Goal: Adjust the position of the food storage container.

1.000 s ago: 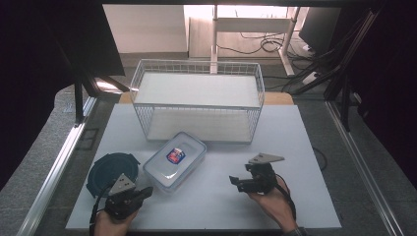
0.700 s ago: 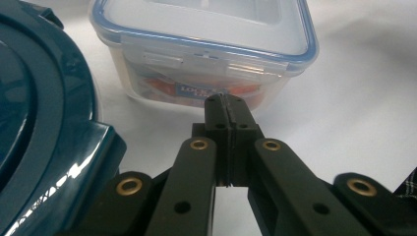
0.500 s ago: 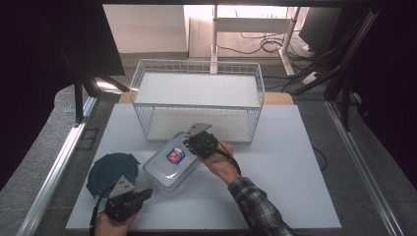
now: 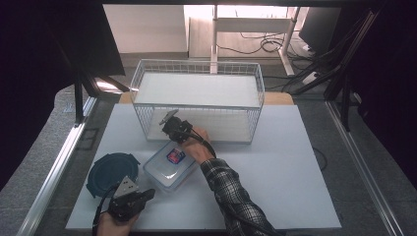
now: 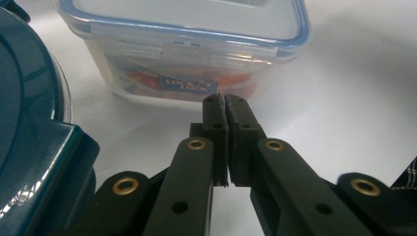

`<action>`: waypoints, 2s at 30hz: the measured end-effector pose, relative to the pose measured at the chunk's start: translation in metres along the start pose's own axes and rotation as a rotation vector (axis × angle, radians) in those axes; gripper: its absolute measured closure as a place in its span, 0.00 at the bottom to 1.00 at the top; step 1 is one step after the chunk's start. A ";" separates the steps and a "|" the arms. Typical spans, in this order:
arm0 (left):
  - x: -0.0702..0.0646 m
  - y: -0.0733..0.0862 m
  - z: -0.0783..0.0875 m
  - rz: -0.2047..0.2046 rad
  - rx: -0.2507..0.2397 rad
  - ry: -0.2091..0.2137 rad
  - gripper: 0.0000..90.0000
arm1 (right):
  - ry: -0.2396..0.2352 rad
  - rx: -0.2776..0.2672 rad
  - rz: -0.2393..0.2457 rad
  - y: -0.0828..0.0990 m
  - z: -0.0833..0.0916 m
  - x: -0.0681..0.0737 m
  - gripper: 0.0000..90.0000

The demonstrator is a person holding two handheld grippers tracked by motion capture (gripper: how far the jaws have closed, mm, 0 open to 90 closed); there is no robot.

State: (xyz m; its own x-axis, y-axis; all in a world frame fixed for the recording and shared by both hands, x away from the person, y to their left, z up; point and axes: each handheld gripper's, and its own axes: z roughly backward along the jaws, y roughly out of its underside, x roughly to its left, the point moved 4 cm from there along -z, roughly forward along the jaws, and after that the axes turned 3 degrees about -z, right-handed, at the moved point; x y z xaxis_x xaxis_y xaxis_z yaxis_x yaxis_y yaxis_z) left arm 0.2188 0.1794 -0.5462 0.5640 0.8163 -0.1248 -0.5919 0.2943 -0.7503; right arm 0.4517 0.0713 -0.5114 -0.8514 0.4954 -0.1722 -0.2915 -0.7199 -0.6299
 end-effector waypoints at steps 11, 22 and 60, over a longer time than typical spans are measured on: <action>0.001 -0.001 -0.004 0.002 0.019 -0.025 0.98 | 0.024 0.151 0.017 0.039 0.022 -0.010 0.99; -0.007 -0.011 -0.017 -0.008 0.034 -0.007 1.00 | -0.039 0.109 -0.108 0.104 0.077 -0.017 0.99; -0.008 -0.042 -0.050 -0.043 0.055 0.022 1.00 | 0.024 0.006 -0.363 0.228 0.177 0.015 0.99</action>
State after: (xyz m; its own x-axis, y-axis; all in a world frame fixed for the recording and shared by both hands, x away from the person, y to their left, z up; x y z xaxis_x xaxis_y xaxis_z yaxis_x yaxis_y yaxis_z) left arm 0.2674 0.1357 -0.5462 0.6023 0.7909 -0.1078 -0.5970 0.3566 -0.7186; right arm 0.2949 -0.1716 -0.5234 -0.6812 0.7308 0.0442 -0.5759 -0.4976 -0.6486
